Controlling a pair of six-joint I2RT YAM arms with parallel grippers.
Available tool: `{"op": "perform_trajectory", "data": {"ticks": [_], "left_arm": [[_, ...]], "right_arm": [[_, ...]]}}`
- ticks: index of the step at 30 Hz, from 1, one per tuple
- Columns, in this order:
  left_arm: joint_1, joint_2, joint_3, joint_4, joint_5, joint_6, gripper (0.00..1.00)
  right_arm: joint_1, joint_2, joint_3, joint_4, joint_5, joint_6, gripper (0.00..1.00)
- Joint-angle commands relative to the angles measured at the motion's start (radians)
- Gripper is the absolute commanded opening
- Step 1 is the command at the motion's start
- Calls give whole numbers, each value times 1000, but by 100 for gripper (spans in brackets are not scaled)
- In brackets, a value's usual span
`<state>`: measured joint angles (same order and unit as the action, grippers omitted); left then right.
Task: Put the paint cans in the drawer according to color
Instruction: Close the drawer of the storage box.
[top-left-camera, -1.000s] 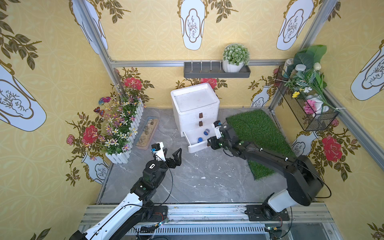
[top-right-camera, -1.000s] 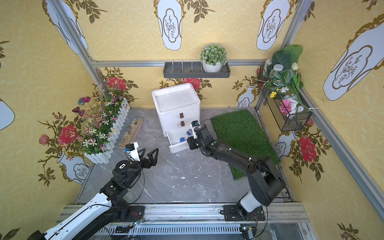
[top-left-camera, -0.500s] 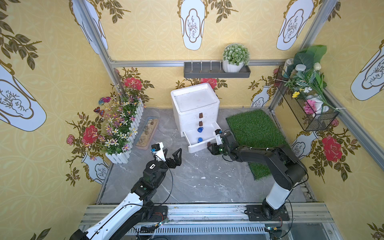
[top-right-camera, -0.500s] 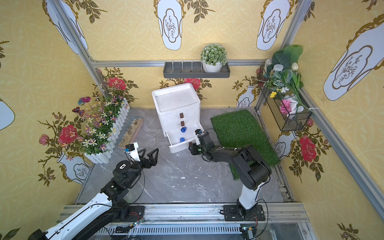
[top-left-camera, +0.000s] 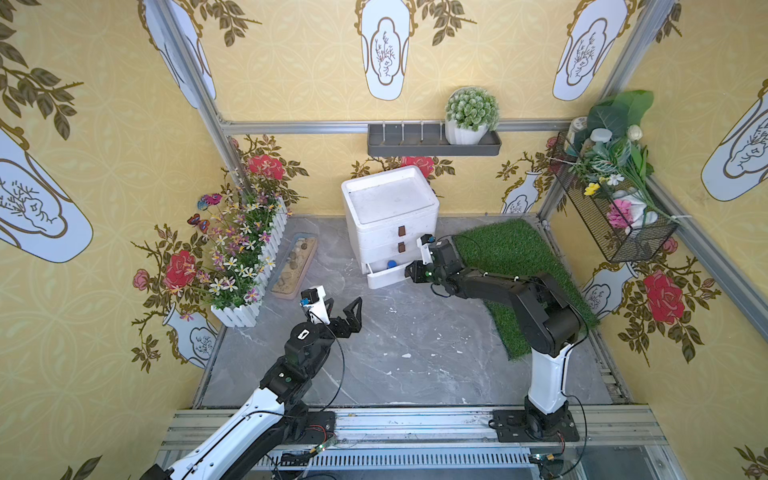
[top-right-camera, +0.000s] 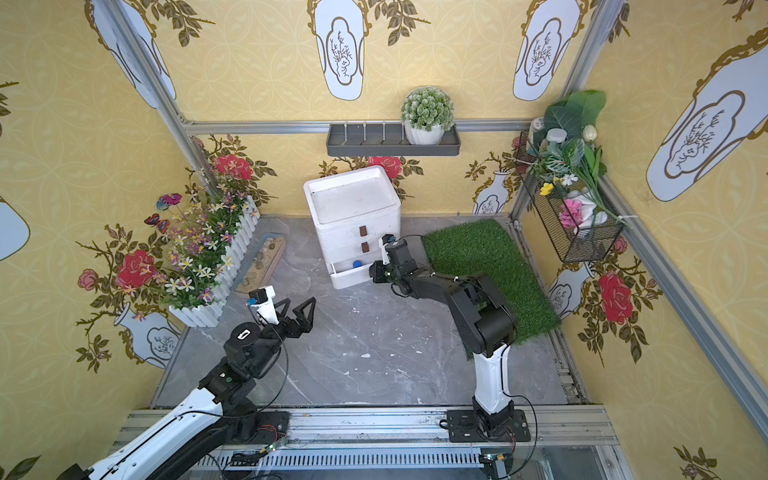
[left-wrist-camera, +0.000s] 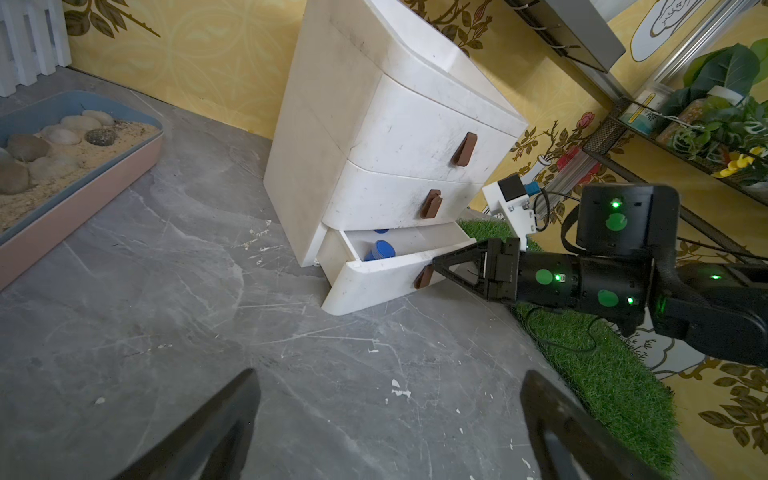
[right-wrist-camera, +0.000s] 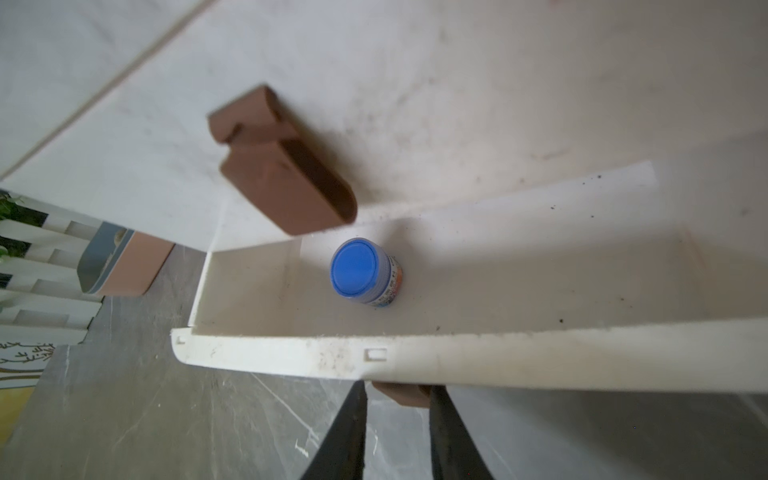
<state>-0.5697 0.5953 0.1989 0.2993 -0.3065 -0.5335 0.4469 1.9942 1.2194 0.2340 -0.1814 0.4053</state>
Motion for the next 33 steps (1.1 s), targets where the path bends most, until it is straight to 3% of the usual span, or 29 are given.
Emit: {"op": "perform_trajectory", "data": {"ticks": [1,18,33], "left_arm": [[1,-6,-3,11,-6,14,100],[1,-32,4,-7,-12,18,100],[1,-30,1,1,-7,12,100]], "right_arm": [[-5,53,52,10,-14,35,25],[-31,183,64,266,-77,271,18],[-59,299,208,266,-138,350,19]]}}
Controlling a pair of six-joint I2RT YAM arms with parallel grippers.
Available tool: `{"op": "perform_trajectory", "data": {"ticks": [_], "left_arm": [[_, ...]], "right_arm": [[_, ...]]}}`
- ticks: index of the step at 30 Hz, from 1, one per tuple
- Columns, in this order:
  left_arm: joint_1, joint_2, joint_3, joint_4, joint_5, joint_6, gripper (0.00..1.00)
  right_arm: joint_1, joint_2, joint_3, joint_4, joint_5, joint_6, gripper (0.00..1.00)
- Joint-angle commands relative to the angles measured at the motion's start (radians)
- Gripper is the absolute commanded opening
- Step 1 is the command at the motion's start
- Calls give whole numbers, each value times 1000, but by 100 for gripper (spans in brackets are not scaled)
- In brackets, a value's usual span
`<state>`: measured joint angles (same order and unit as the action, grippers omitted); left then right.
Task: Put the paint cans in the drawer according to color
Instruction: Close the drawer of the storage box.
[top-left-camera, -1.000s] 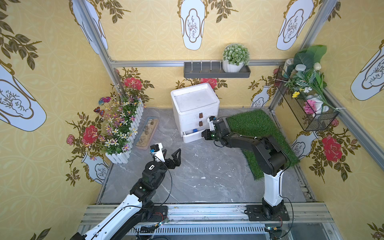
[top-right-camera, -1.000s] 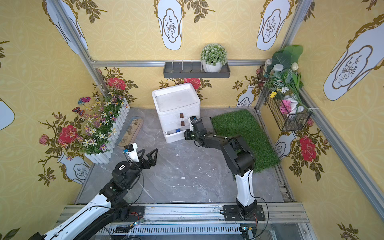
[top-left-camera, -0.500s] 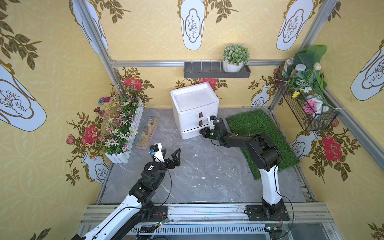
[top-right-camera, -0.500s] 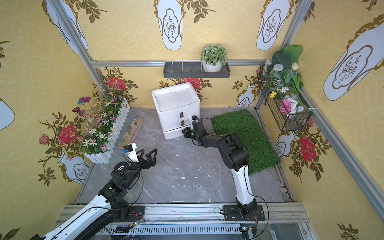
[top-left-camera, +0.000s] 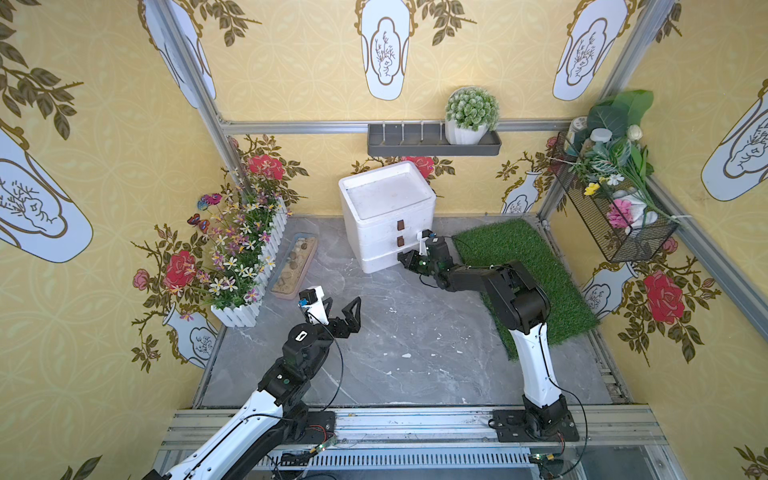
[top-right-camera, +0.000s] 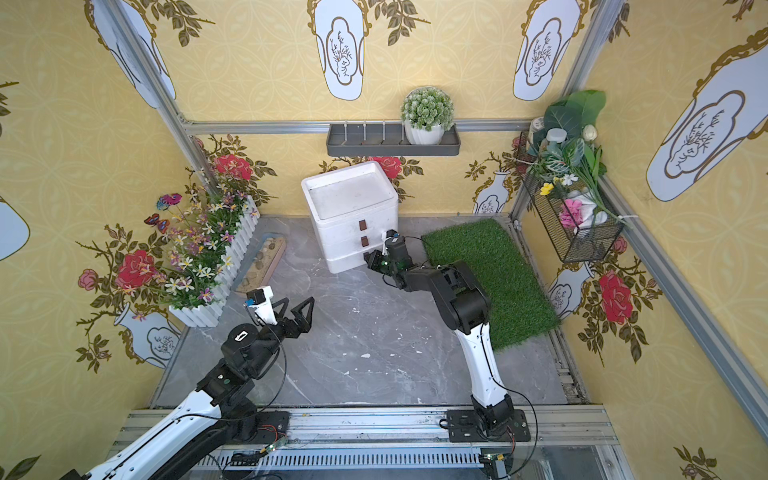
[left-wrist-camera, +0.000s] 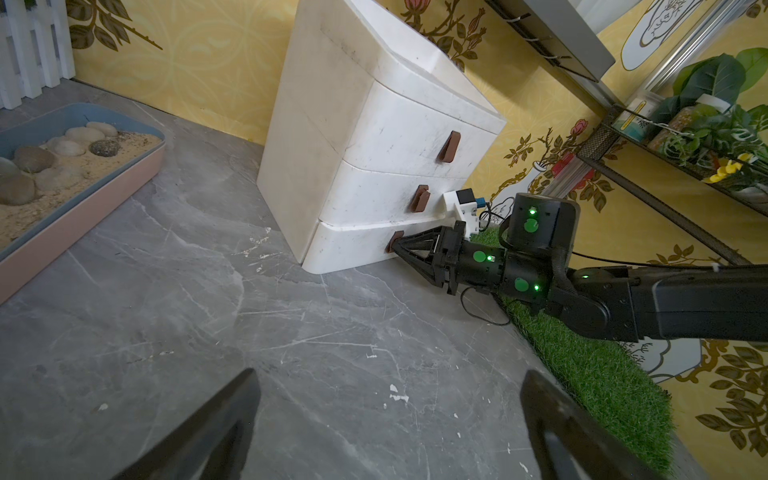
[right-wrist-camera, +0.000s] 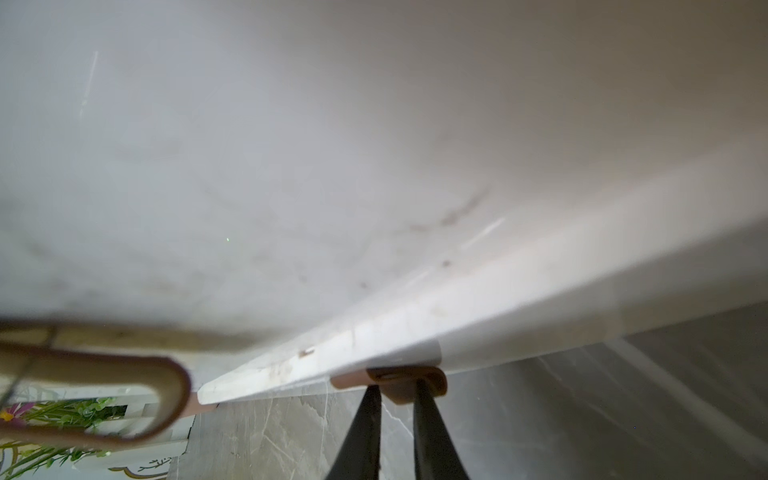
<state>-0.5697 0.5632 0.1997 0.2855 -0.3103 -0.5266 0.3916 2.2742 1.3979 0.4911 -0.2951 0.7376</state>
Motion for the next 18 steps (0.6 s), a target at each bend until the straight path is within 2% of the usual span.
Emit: {"op": "perform_trajectory", "data": {"ticks": [1,18], "left_arm": [[1,3,-2,17,-3,5,100],[1,4,-2,24,7,-4,100]], "right_arm": [[-5,29,40,10,-32,26,19],[9,115,167,9,-101,52,22]]}}
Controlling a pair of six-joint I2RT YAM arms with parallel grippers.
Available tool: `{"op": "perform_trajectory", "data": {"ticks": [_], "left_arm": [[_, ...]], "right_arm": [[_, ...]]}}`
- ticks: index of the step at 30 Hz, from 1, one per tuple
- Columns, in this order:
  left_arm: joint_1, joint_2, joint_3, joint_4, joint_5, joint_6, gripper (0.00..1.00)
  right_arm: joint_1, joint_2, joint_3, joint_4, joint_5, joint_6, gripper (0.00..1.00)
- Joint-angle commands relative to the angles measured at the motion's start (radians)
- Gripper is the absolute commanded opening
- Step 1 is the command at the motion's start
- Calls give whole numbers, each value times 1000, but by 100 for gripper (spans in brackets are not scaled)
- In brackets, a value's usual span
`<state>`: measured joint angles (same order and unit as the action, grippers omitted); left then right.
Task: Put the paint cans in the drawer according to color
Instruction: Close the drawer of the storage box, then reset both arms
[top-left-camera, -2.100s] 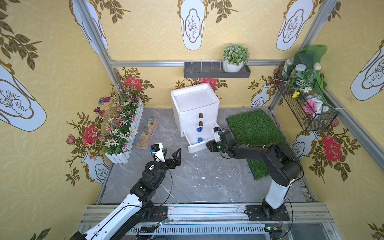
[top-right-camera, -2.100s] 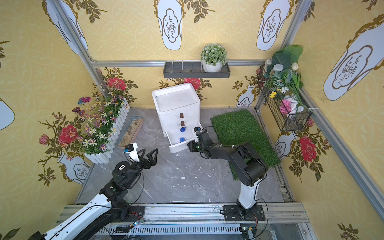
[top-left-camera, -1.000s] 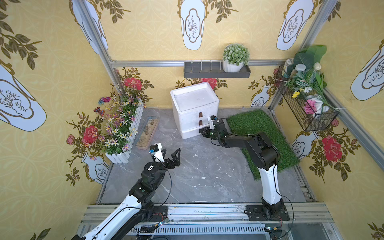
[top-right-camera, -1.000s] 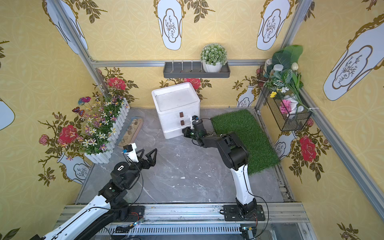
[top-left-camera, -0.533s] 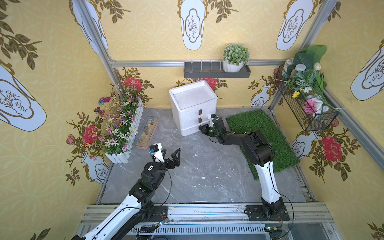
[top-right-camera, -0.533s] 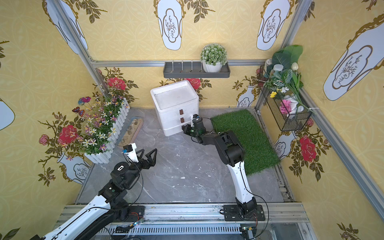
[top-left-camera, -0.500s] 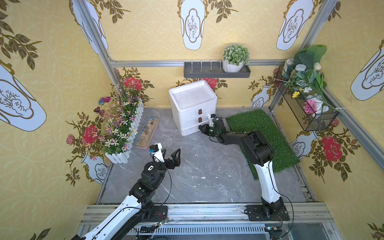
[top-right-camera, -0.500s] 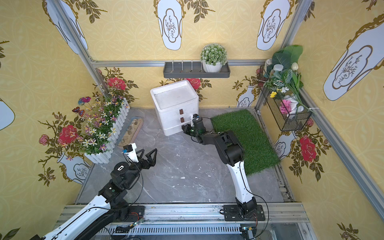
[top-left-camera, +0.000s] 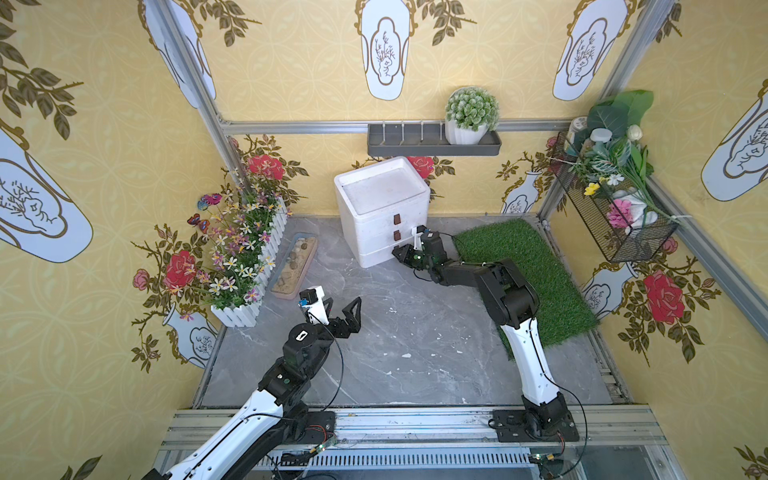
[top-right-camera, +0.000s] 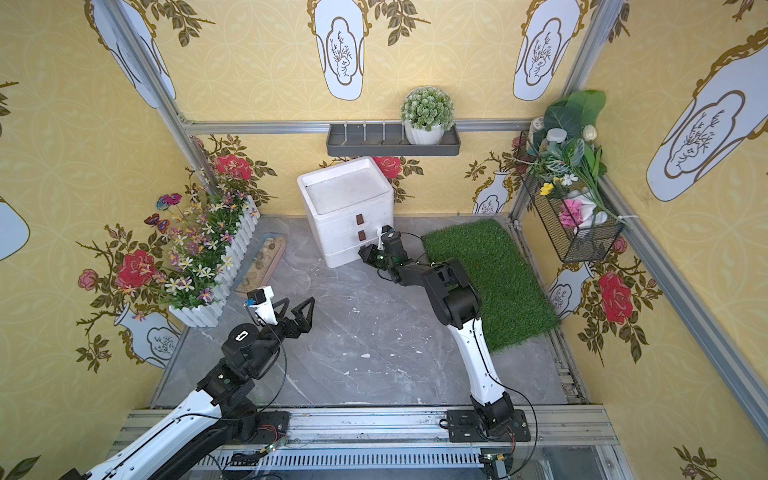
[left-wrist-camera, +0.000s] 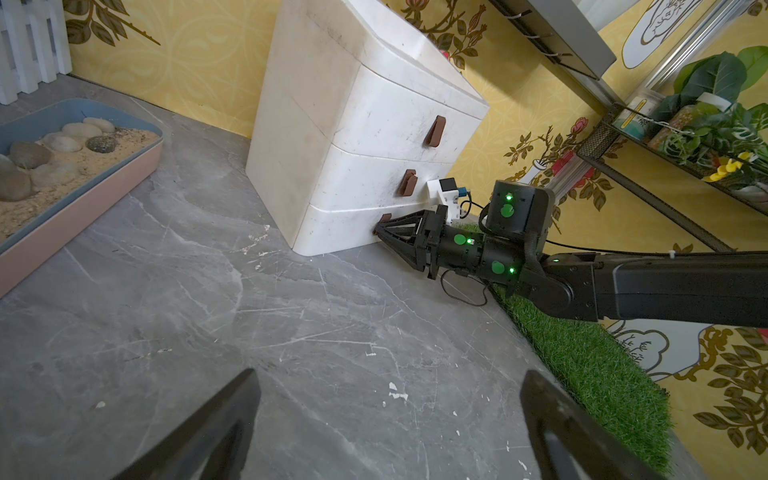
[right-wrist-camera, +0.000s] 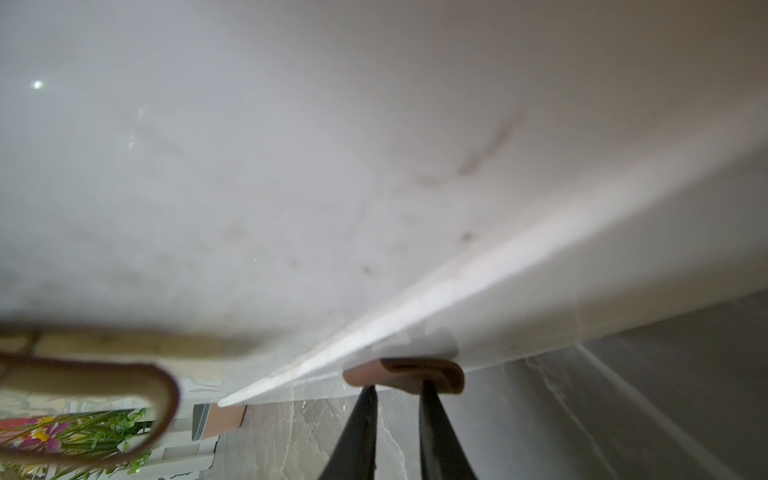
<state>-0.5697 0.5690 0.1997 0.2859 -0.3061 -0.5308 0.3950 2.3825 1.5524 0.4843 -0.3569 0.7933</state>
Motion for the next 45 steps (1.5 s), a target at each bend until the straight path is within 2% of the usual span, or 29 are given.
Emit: {"op": "perform_trajectory", "data": {"ticks": [1,5,11,16,19,22,25,27,28,30,32,35,37,38,39,42,45], "left_arm": [[1,-1,-1,23,3,1,100],[1,-1,-2,25,-1,2,100],[1,-7,-5,24,-10,11,100],[1,-24,-7,14,-16,18,100],[1,-40,-11,15,-17,22,100],[1,-41,-16,24,-16,37,100],[1,-26,-11,26,-24,57,100],[1,-20,0,11,-33,75,100],[1,-18,4,4,-39,82,100],[1,-19,8,-5,-50,100,100],[1,-20,9,-6,-59,112,100],[1,-14,13,-4,-60,134,100],[1,-6,20,-5,-63,148,100],[1,-1,25,-2,-64,157,100],[1,4,31,-6,-65,166,100],[1,9,60,-41,-63,185,100],[1,0,79,-69,-70,209,100]], "right_arm": [[4,3,8,16,-40,-7,23],[-11,-36,-56,58,-59,-38,25],[-29,-254,-329,181,-63,-154,26],[-66,-584,-686,263,-29,-262,26],[-77,-842,-882,242,61,-353,28],[-92,-1093,-1012,156,211,-429,44],[-163,-1292,-1115,87,284,-464,70],[-236,-1403,-1182,59,325,-489,95],[-263,-1447,-1215,58,352,-499,100],[-321,-1545,-1302,94,381,-540,100],[-361,-1614,-1394,155,416,-587,100],[-420,-1636,-1513,303,385,-676,100],[-459,-1625,-1506,304,330,-683,100],[-468,-1599,-1518,368,314,-695,100],[-478,-1587,-1496,330,304,-695,100],[-465,-1603,-1503,284,294,-766,100],[-457,-1594,-1626,446,312,-789,100]]}}
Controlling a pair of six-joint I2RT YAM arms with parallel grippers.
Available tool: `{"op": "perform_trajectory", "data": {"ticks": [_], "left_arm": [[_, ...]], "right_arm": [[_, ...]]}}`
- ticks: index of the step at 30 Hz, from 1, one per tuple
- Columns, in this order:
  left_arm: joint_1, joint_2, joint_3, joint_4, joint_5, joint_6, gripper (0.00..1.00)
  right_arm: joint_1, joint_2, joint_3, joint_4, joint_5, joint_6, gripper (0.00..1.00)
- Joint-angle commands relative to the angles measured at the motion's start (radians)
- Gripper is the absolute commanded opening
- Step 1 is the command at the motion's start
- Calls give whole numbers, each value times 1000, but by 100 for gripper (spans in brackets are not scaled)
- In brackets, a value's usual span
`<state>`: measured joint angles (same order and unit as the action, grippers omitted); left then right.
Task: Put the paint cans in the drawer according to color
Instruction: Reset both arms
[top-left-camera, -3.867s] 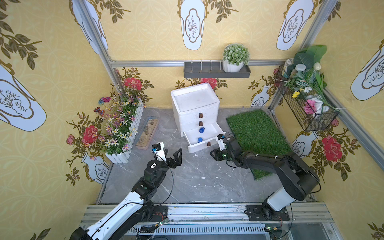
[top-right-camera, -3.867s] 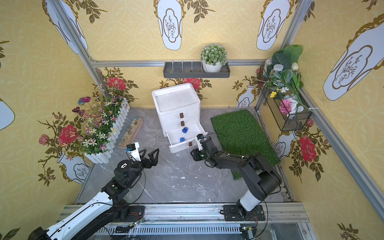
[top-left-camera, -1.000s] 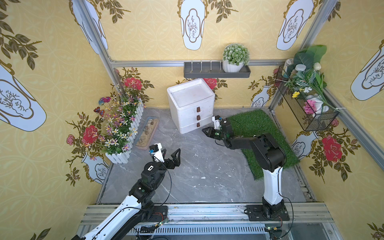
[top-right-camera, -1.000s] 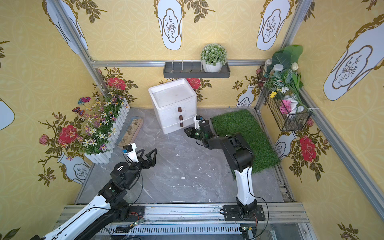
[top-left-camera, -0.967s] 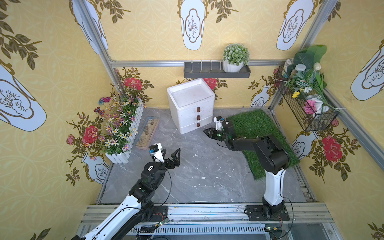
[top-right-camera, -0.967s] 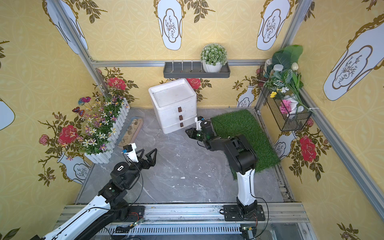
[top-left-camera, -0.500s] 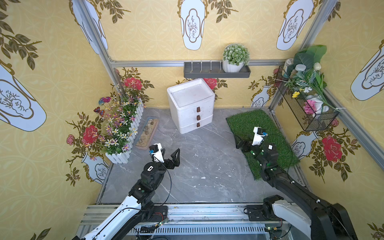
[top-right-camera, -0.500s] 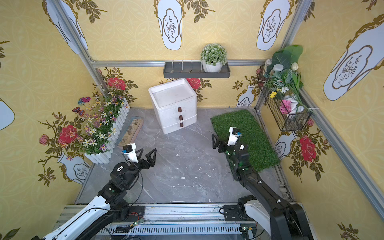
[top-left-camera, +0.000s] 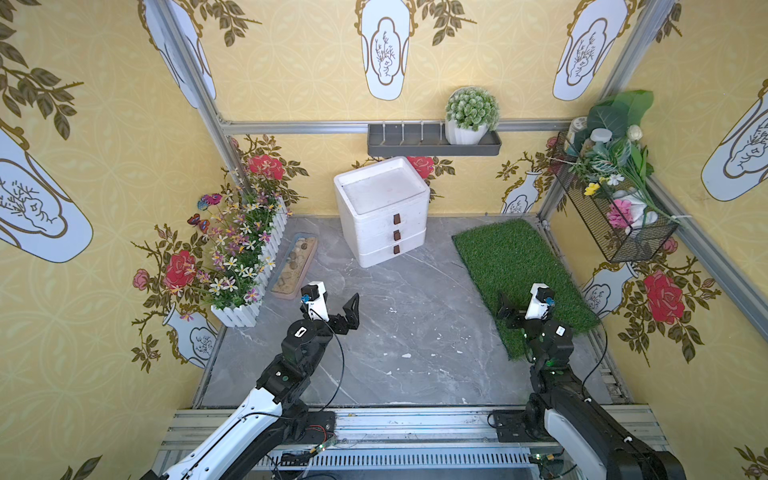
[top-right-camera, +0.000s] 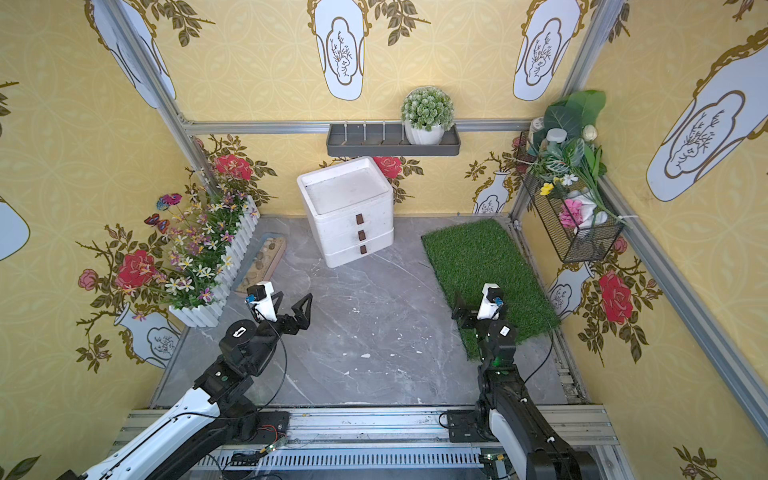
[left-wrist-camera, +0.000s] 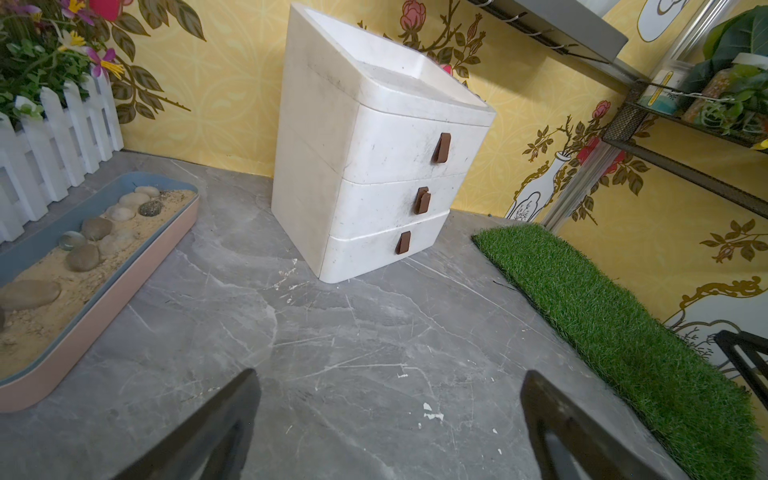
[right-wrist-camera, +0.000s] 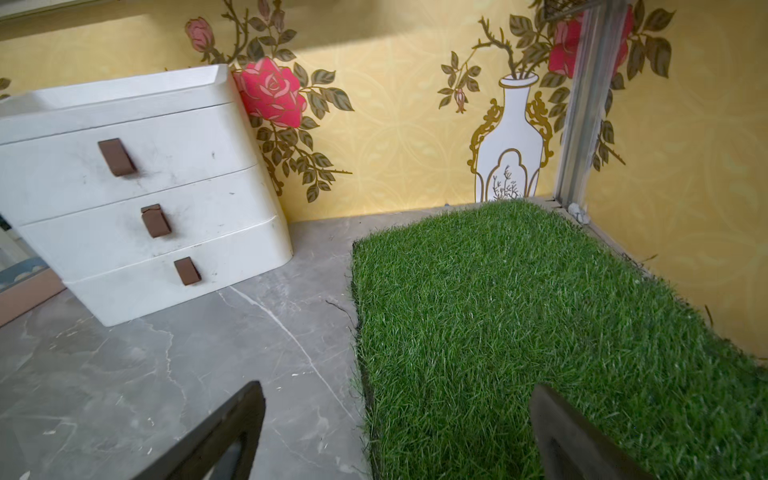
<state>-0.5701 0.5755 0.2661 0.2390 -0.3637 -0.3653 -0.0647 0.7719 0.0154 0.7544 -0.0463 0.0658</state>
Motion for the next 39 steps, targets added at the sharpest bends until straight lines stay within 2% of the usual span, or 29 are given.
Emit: {"op": "perform_trajectory", "data": {"ticks": [1,4,6,8,12,15,17,19,21,23,24,26,27,29,32,35,39], "left_arm": [[2,-11,15,-23,-14,57,100],[2,-27,32,-43,-35,108,100],[1,-35,42,-61,-65,149,100],[2,-47,44,-66,-90,220,100],[1,-46,30,-54,-156,380,100],[5,-6,-51,85,-243,554,99],[66,74,-111,213,-229,622,99],[191,197,-128,274,-113,570,100],[356,360,-113,359,71,457,99],[413,490,-29,320,144,443,100],[442,551,-21,387,185,453,99],[540,704,-27,515,293,395,100],[569,769,-75,704,303,373,99],[572,689,-61,536,262,352,100],[578,744,-90,684,214,338,100],[577,695,-71,578,198,327,100],[577,701,-69,583,203,328,100]], "right_arm": [[-9,66,-121,277,-6,-48,100],[-85,292,-120,469,-100,-3,100],[-54,377,-71,462,-134,-49,100],[-24,372,-31,367,-97,-62,100],[-21,363,-46,385,-49,-46,100],[-17,366,-46,389,-39,-46,100],[-17,367,-46,392,-38,-47,100],[-16,366,-46,392,-40,-45,100],[-16,367,-46,392,-37,-47,100],[-13,368,-45,391,-33,-47,100],[-12,368,-44,390,-33,-48,100],[-10,368,-45,390,-28,-49,100],[-11,368,-44,390,-29,-49,100],[-9,369,-44,389,-27,-49,100],[-8,368,-44,388,-27,-49,100],[-9,368,-45,390,-27,-49,100],[4,336,-84,433,46,-34,100]]}}
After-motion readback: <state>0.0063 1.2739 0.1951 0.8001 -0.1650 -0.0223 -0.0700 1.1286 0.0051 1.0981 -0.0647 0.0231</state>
